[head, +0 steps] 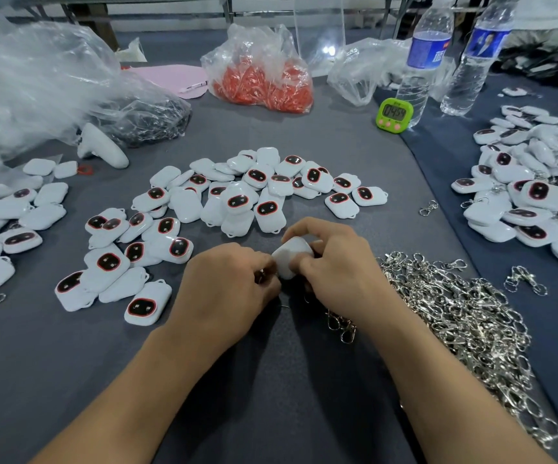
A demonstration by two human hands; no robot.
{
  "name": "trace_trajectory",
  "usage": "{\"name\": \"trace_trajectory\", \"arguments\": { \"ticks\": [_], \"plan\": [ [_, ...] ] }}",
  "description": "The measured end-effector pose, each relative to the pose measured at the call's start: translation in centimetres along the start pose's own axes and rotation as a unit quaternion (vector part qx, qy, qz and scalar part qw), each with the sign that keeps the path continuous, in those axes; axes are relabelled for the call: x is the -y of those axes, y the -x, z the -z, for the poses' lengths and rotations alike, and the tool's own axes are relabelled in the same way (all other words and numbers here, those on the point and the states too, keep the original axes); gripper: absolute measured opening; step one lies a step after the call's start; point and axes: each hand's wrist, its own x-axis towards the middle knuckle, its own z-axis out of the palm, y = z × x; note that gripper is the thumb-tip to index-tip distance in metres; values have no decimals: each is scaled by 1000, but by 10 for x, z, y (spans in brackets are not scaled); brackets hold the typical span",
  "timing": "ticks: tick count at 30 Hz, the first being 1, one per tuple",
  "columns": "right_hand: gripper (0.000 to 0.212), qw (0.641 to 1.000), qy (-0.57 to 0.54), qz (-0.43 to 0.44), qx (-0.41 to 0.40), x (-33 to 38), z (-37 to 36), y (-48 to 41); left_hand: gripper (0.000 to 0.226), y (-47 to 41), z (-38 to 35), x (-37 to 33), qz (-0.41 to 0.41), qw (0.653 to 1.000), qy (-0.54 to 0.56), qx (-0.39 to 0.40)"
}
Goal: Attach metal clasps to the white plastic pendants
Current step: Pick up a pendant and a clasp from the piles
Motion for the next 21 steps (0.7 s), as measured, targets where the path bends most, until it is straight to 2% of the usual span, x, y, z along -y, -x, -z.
{"name": "trace_trajectory", "arguments": {
  "ticks": [5, 9, 11, 15, 21],
  "plan": [
    [26, 1000, -19, -5, -2, 2, 2, 3, 9, 4, 0, -4, 16, 1000, -24, -4],
    [23, 1000, -18, 7, -7, 4, 3, 4, 11, 2, 2, -6, 112, 992, 43, 24],
    [20, 1000, -14, 12, -5, 5, 4, 5, 10, 2, 2, -8, 136, 989, 42, 27],
    [16, 1000, 10, 9, 3, 5, 6, 6, 10, 3, 1, -11, 143, 989, 14, 18],
    [23, 995, -77, -35, 54, 0, 10, 3, 12, 2, -2, -11, 139, 990, -9, -9]
  ]
}}
